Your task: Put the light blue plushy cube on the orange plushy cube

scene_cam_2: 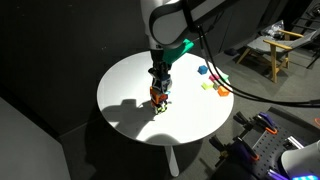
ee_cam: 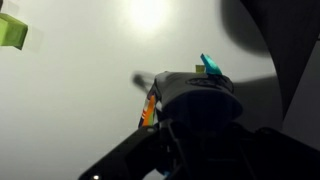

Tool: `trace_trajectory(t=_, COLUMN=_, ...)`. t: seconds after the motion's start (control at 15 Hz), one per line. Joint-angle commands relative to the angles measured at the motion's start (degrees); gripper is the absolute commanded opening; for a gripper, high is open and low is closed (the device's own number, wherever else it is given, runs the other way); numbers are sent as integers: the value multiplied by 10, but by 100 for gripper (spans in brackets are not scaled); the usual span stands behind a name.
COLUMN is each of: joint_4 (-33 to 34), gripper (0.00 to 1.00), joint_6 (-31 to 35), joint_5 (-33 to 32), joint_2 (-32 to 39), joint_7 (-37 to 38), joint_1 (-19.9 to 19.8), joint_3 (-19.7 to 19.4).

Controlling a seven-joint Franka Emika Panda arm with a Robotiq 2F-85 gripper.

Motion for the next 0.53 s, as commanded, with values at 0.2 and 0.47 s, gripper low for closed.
trace_trajectory(t=0.2, joint_4=56, gripper=10, joint_6=-8, joint_5=41, joint_2=47, joint_7=30, joint_1=-9, joint_3=1)
trace_trajectory(t=0.47, joint_4=71, gripper=10, joint_6=-4, joint_5=48, joint_2=63, joint_7=36, joint_1=-9, joint_3=-4)
